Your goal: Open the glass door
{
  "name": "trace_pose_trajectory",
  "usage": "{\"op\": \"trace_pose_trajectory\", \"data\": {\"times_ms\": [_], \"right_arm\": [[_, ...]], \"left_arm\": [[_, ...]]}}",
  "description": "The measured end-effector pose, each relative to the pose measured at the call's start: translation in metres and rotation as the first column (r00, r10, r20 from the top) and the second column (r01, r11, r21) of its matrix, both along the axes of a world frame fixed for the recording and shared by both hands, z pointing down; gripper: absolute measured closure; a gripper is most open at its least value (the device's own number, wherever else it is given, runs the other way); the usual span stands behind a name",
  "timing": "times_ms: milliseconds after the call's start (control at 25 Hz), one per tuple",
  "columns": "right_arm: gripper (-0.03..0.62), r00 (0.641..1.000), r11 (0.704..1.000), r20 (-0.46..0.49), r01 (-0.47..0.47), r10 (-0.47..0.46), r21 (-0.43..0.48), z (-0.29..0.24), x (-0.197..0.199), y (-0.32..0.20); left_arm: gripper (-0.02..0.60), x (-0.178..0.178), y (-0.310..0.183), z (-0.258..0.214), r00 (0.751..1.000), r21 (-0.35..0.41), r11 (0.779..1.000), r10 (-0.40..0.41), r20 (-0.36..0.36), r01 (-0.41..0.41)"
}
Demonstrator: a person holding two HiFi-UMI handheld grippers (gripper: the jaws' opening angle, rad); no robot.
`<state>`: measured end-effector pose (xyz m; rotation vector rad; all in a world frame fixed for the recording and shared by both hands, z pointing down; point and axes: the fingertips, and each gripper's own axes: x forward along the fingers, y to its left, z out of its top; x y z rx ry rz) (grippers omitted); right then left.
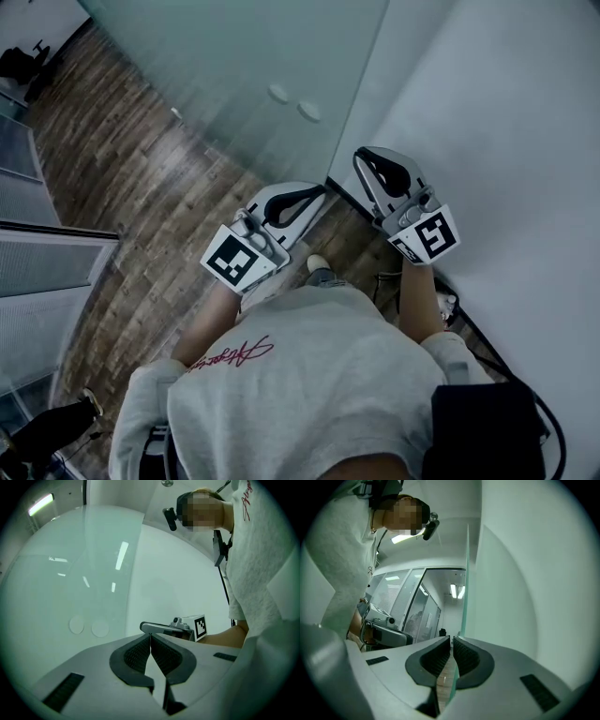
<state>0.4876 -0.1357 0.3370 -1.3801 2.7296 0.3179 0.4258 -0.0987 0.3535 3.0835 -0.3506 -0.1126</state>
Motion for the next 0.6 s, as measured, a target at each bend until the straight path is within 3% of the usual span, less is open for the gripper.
{"op": "trace_pose_trajectory", "data": {"times_ms": [160,600], "right_arm": [[0.559,0.999,0.999,-0.002,-0.053,0.053,0.0,-0.005,-0.029,0.033],[0.559,0.993,0.994,0.032,-0.108,0.109,-0.03,0.008,-0.042,0.055]], "left_arm": [[0.565,-0.031,0.02,-0.011,0.999,0.025,1.0,0.003,-0.032,-0.002],[0.565,-0.047,0.028,0.002,1.0,0.006,1.0,-0.001,-0.012,0.001]]}}
